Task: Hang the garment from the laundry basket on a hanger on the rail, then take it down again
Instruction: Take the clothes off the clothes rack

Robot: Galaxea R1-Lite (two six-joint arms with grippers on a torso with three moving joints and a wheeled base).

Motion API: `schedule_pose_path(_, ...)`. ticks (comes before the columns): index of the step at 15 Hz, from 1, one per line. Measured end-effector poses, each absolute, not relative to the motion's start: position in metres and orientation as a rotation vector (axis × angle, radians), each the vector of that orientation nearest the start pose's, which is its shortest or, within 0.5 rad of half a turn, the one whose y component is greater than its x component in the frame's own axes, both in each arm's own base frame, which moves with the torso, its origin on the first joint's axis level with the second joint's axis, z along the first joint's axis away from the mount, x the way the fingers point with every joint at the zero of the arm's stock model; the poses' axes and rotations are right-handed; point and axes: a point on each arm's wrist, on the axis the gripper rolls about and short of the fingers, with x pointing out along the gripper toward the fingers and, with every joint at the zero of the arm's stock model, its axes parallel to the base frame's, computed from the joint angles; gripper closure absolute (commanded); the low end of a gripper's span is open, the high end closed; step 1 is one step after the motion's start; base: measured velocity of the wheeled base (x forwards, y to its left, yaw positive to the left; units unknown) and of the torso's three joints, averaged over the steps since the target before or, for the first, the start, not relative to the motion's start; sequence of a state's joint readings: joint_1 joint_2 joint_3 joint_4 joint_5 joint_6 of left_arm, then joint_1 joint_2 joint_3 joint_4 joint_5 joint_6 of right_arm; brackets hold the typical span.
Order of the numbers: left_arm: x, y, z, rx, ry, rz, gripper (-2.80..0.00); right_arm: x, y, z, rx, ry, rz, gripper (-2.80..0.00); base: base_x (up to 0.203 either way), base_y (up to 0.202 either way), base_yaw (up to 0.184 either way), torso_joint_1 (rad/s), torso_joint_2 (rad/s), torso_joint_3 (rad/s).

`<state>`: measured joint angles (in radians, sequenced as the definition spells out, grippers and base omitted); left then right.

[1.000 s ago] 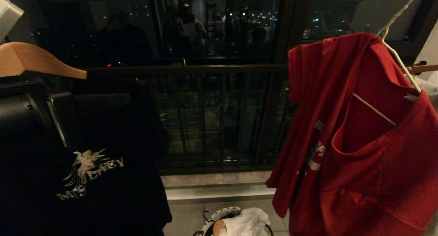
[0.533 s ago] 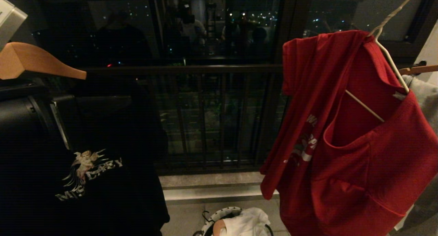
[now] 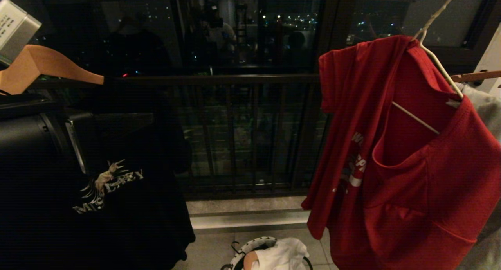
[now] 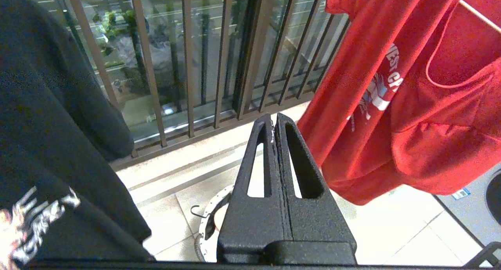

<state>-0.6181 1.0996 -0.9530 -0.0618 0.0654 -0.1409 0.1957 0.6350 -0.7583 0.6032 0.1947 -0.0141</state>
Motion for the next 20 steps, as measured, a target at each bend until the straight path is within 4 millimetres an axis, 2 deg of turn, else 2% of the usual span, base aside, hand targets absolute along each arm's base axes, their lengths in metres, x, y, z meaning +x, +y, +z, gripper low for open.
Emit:
schedule_pose_path(9,0.122,-0.085,0.309,-0.110,0.116,-0.546,0.00,0.068,0.016,0.219,-0.045,0.511,0.288,-2.80,0.000,0.000,0.000,0.000,0.00,0.000)
schedule_pose_path(10,0.122,-0.085,0.309,-0.111,0.114,-0.546,0.00,0.075,0.017,0.219,-0.048,0.512,0.280,0.00,0.000,0.000,0.000,0.000,0.00,0.000)
schedule_pose_path(18,0.121,-0.084,0.309,-0.112,0.111,-0.546,0.00,0.130,0.026,0.217,-0.071,0.499,0.197,0.00,0.000,0.000,0.000,0.000,0.00,0.000)
schedule_pose_path(20,0.121,-0.085,0.310,-0.112,0.111,-0.546,0.00,0.134,0.026,0.216,-0.073,0.506,0.186,0.00,0.000,0.000,0.000,0.000,0.00,0.000)
